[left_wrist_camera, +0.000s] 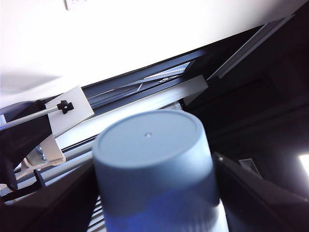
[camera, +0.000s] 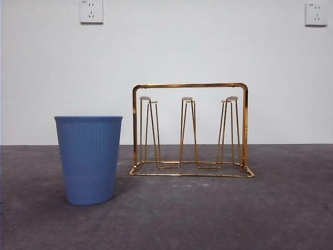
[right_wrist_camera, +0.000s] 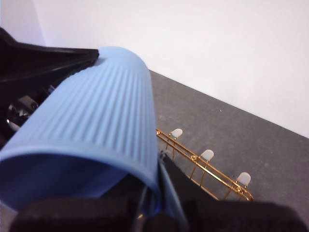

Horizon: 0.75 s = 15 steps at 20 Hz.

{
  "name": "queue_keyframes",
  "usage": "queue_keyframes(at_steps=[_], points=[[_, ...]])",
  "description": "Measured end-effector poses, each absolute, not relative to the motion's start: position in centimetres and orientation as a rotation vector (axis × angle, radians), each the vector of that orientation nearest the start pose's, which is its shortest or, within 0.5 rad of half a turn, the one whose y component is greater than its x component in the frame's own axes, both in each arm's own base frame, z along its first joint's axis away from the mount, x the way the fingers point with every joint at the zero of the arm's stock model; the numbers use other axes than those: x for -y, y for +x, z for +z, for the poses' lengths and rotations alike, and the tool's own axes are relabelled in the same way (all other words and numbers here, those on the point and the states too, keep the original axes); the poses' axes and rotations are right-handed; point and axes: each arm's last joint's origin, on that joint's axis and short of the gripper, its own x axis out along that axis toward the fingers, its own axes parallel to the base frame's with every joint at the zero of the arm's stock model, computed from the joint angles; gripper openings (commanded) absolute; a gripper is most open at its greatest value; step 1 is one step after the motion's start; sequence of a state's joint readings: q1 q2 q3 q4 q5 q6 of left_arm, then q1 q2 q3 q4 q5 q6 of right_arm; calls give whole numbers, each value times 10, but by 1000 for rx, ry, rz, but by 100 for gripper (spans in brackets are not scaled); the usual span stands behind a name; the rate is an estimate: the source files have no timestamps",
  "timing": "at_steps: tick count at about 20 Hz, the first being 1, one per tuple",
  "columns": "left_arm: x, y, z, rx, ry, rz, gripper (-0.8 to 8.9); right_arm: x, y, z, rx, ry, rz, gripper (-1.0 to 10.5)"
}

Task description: Pick up cup 1,put cup 1 in the cup rack,pick up cup 2,put cup 2 in the cup rack

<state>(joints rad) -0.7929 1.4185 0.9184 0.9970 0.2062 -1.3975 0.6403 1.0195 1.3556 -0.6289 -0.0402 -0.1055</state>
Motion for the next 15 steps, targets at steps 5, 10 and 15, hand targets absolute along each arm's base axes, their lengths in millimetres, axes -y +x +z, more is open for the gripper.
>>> queue_keyframes(at_steps=[5,10,15], points=[[225,211,345,-265,-1340,-1198,-8,-111,148,436,-271,-197,684,194],[221,215,344,-259,-1295,-1204,-8,-100,134,436,-297,-212,643,194],[219,220,340,-253,-1229,-1161,-6,-77,108,431,-385,-260,561,191]])
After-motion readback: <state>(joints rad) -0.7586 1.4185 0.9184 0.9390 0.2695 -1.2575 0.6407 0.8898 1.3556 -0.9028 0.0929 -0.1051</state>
